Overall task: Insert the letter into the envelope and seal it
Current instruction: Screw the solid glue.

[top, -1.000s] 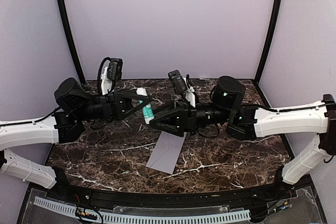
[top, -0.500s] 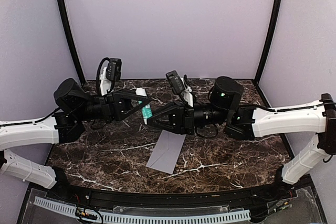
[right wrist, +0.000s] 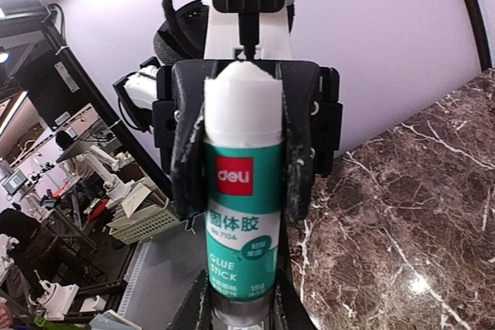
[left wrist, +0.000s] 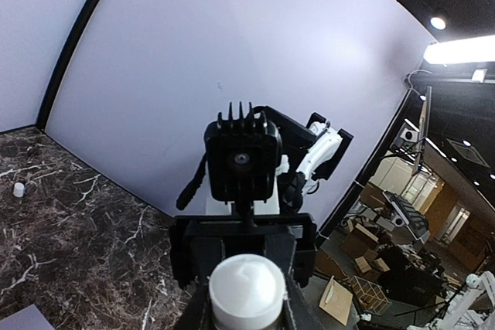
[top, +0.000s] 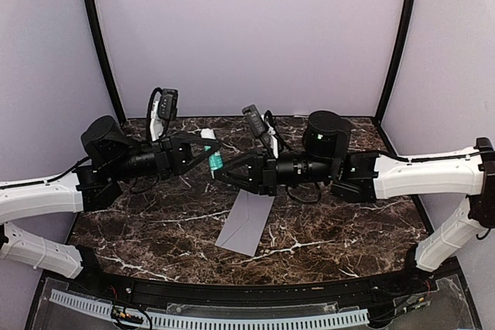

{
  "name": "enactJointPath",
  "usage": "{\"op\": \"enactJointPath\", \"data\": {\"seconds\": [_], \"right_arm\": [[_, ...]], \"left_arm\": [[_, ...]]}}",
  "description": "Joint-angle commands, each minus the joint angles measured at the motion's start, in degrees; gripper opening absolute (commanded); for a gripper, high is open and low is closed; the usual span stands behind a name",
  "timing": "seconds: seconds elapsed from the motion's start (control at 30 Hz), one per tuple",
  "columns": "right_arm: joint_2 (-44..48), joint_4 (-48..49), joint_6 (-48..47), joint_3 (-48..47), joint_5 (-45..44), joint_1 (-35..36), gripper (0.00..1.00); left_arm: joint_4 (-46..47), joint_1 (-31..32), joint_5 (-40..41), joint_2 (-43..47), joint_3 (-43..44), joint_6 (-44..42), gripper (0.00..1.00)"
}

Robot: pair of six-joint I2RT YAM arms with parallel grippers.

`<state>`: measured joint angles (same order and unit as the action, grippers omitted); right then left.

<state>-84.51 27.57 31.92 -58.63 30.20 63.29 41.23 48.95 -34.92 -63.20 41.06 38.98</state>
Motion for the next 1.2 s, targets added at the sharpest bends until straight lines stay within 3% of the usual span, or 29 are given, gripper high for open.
{"op": "enactJointPath", "data": {"seconds": [0.0, 0.27, 0.73, 1.0, 1.17], "right_arm": [[-0.6, -8.5, -2.9, -4.5, -12.3, 0.3, 0.06], [-5.8, -22.1, -5.2, -13.1, -26.2, 0.3, 0.05], [-21.4, -41.8, -8.6, -31.7, -49.0, 4.5, 0.05], [-23.5, -41.8, -8.6, -33.3, -47.6, 5.7, 0.06], [-16.7, -36.2, -12.3, -27.7, -41.3, 5.0, 0.17]], "left_arm": [[-4.6, 0.8, 3.2, 1.1, -0.9, -2.2, 0.0], [-12.1, 0.8, 17.4, 0.8, -1.9, -0.9, 0.0], [-15.0, 0.8, 26.5, -4.6, -2.9, 8.1, 0.0], [-10.4, 0.8, 25.6, -5.6, -5.5, 11.6, 0.0], [-9.7, -1.1, 23.8, -3.0, -6.2, 11.0, 0.0]]}}
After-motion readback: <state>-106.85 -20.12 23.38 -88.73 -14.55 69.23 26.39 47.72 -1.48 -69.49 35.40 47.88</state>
